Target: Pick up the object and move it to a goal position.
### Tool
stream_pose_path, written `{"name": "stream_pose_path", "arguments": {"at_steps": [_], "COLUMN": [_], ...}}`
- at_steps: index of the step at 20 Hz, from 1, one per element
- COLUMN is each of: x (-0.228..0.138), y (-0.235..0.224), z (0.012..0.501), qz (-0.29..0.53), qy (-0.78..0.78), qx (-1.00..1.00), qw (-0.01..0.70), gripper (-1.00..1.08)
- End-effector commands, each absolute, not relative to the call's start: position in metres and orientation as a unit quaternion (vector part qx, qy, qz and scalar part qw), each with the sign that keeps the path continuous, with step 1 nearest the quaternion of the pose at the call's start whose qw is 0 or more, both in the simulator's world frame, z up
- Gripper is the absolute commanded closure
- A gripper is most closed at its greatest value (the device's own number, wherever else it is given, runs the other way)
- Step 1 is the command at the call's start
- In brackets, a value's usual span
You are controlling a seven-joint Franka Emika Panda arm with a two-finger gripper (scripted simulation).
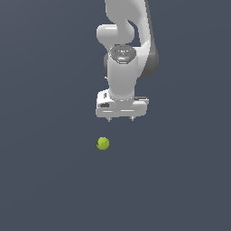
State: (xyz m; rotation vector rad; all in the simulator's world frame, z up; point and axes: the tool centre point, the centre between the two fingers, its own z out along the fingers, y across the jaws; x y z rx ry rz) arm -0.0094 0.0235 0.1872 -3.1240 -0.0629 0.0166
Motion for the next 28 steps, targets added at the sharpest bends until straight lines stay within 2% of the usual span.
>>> {"name": "stream_pose_path", "arguments": {"at_steps": [1, 11, 28], "x": [-0.009, 0.003, 0.031], "y": [0.022, 0.005, -0.054], "z": [0.186, 0.166, 0.103], "qz": [0.006, 0.006, 0.002], "qy": [-0.015, 0.064, 0.300], "qx": [-1.000, -0.998, -0.954], "qw": [0.009, 0.010, 0.003], "gripper": [-0.92, -0.92, -0.92]}}
